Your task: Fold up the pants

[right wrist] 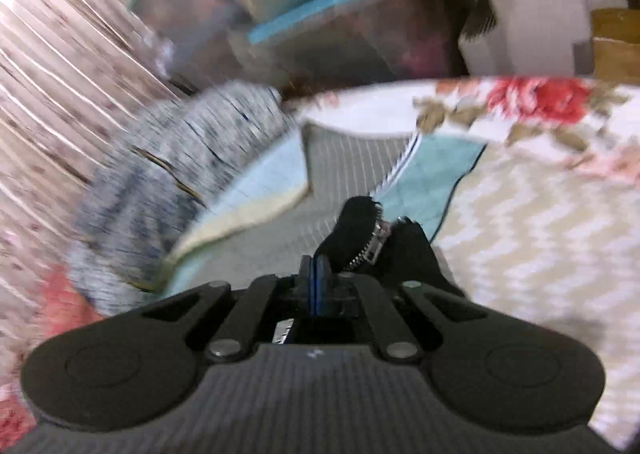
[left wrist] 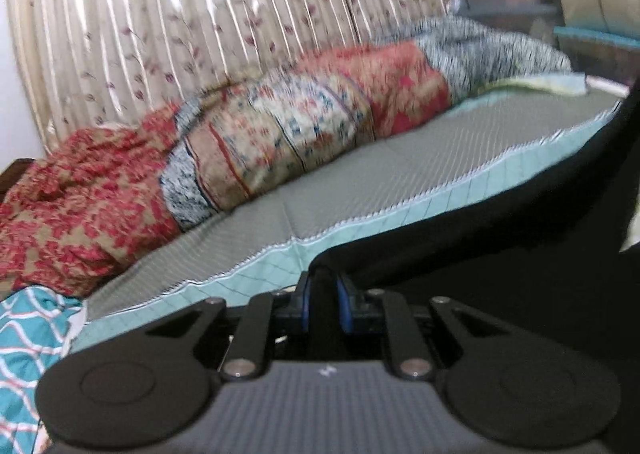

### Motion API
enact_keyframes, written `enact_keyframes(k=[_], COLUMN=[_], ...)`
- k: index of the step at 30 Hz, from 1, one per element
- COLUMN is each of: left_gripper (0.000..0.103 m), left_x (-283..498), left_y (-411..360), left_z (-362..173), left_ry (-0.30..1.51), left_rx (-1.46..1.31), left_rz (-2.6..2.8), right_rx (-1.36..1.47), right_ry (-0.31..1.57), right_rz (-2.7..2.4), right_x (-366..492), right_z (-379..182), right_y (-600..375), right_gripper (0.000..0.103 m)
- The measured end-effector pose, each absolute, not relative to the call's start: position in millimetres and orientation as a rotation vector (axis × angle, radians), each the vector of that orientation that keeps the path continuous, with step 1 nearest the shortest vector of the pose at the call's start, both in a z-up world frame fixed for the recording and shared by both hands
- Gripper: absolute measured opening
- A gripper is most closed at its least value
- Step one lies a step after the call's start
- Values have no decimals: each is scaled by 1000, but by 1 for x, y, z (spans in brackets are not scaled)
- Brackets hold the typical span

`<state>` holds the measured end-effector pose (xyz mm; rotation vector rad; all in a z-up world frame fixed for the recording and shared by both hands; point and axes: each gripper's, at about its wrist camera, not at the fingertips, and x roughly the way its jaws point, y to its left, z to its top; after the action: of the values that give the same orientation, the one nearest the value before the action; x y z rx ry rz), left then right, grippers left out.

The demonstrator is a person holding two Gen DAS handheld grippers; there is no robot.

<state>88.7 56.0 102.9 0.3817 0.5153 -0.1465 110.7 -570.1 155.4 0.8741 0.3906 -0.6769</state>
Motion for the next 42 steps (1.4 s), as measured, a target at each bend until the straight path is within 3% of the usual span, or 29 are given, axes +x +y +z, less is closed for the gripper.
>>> enact_keyframes(k=[8, 12, 17, 19, 20, 22, 23, 29, 32, 37, 39, 42], left_gripper=[12, 12, 12, 13, 17, 18, 20, 47, 52, 53, 59, 76], left_x=[-28, -80, -120, -130, -134, -132, -135, -160, -144, -69, -32, 0], left_y=[60, 59, 58, 53, 52, 54, 58, 110, 147, 171, 164, 147], left_z=[130, 122, 96, 79, 69, 55, 54, 92, 105, 99, 86, 65], left_ry=[470, 510, 619, 656, 681, 762, 777, 707, 671, 697, 758, 851], left_rx=[310, 286, 219, 232, 247, 242, 218, -4, -165, -214, -240, -294], left_rz=[-207, -237, -252, -250, -242, -215, -219, -277, -192, -131, -168, -250], right_rx=[883, 942, 1020, 1018, 1035, 1076, 1075, 799, 714, 623, 586, 547], right_ry=[295, 278, 394, 445, 455, 430, 405, 261, 256, 469, 557, 707], right_rz=[-636, -695, -830, -882, -909, -942, -959, -994, -779, -282, -102, 140], right_x=[-63, -137, -182, -184, -184, -188, -191, -192, -162, -54, -12, 41], right_z=[186, 159, 92, 73, 66, 62, 65, 123, 148, 153, 145, 121], right_y=[-551, -543, -537, -533, -532, -528, -526, -492, -461, -372, -323, -237], right_gripper=[3, 3, 3, 5, 12, 39, 61, 61, 61, 60, 60, 59])
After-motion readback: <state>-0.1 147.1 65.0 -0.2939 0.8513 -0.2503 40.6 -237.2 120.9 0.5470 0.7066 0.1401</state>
